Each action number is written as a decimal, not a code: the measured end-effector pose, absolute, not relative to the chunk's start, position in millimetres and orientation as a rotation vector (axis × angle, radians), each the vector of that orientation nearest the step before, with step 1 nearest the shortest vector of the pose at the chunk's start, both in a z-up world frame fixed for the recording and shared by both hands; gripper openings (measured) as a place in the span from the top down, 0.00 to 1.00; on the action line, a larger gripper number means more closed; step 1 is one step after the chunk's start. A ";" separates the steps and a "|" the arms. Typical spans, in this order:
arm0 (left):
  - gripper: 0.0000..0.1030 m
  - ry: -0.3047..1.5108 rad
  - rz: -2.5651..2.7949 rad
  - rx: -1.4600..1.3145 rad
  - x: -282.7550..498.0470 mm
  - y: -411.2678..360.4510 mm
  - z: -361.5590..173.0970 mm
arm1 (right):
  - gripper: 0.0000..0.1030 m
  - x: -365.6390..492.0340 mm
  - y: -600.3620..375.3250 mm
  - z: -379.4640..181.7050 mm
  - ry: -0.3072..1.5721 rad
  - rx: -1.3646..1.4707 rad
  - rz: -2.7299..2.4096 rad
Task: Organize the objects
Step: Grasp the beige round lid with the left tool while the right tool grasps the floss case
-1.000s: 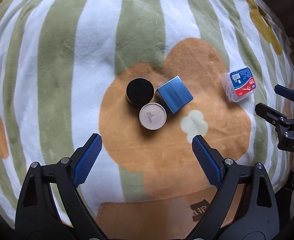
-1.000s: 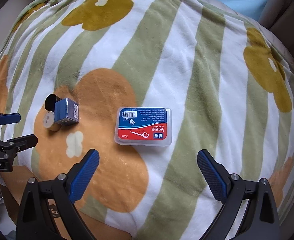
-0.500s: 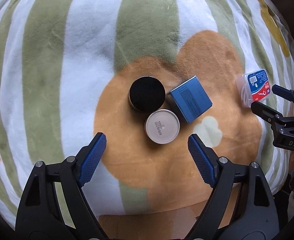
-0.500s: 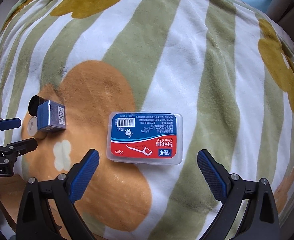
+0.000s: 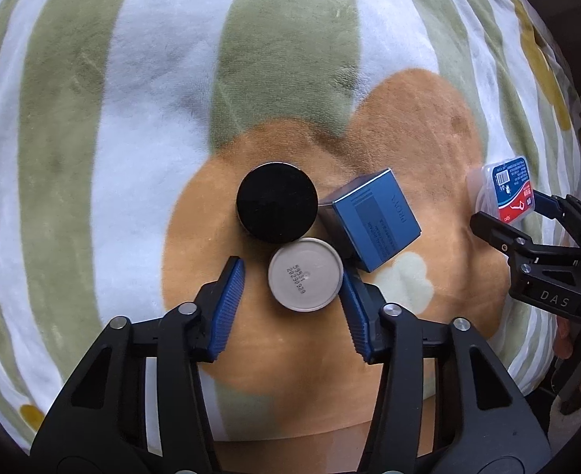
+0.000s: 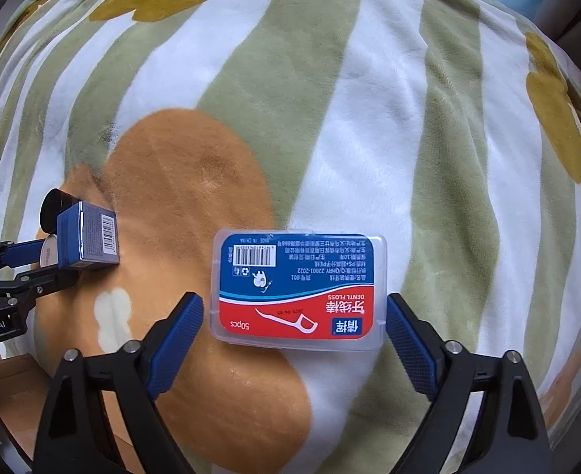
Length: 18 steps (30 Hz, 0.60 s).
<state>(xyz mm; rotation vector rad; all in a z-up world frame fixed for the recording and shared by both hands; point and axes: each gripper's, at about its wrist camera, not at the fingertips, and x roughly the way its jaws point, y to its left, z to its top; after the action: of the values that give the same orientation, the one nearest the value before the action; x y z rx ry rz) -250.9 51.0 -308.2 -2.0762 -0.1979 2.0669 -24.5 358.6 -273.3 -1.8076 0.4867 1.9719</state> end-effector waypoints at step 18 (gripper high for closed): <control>0.70 -0.236 2.073 -2.034 -239.6 64.3 -274.9 | 0.26 -1.9 357.8 -249.5 0.538 -1.769 1.963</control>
<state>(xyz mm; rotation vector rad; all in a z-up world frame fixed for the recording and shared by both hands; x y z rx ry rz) -239.6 64.3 -274.9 -2.0343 -0.2362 2.0734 -1.9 357.8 -249.5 -1.7692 0.5382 1.9633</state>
